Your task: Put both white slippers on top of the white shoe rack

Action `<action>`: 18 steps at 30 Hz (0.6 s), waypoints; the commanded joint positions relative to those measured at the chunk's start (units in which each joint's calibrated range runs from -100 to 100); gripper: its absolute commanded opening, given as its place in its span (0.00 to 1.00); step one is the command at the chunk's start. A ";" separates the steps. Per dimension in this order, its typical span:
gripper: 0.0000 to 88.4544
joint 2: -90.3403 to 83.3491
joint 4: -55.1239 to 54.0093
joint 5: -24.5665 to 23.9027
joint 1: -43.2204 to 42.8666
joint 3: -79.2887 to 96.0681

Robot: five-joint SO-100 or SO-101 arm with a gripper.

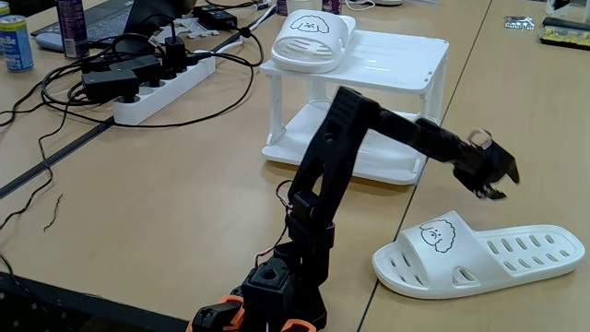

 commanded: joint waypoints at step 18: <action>0.14 -65.85 0.21 0.42 -2.68 61.72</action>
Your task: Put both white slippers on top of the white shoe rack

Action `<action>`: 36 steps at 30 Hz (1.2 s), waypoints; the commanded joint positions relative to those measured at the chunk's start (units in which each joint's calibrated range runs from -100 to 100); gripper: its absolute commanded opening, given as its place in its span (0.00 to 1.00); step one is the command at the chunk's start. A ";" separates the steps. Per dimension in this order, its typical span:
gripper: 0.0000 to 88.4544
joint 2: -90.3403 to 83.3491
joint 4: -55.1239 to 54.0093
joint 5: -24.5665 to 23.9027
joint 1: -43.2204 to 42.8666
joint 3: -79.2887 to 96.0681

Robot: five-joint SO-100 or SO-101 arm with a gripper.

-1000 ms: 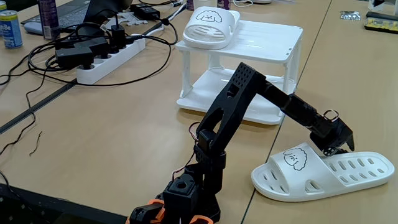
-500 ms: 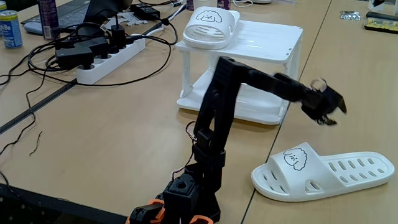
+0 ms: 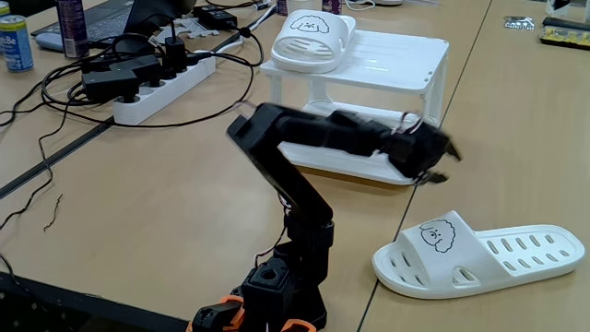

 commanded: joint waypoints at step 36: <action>0.27 -21.92 8.15 0.42 8.24 21.44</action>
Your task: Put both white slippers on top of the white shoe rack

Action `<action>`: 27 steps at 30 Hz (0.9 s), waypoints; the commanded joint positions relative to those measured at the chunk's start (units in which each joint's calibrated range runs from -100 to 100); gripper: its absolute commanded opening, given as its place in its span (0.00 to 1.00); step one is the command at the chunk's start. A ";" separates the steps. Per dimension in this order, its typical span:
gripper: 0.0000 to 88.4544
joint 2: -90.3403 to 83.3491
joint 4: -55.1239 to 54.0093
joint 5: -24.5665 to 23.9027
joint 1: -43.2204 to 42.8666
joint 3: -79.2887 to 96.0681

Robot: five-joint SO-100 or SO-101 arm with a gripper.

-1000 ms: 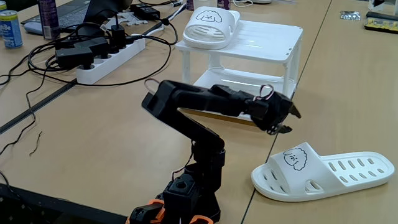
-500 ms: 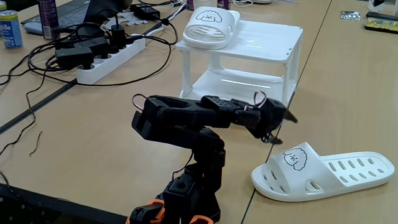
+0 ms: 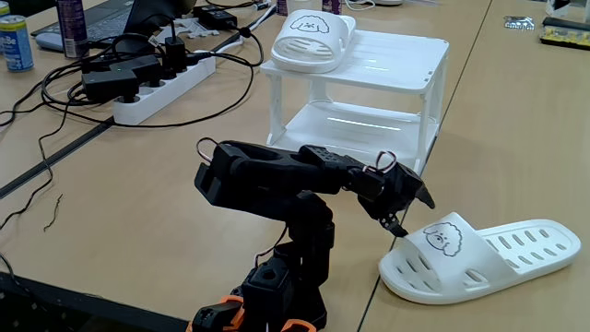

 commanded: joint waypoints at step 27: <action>0.27 -9.06 11.03 0.42 14.31 -12.39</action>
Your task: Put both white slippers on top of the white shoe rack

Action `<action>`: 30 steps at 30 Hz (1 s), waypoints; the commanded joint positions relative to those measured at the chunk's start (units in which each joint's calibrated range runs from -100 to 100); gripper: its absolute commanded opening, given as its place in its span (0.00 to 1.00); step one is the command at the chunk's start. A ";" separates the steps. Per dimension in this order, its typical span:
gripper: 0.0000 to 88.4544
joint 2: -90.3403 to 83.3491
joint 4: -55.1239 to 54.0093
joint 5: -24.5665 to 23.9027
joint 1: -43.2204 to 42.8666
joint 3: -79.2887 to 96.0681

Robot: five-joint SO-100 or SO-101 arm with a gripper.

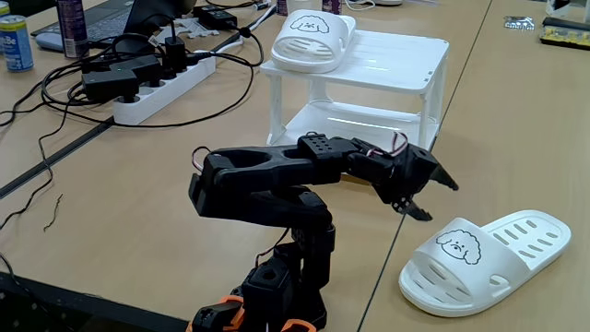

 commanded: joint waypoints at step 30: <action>0.26 17.03 0.56 0.42 7.50 -8.63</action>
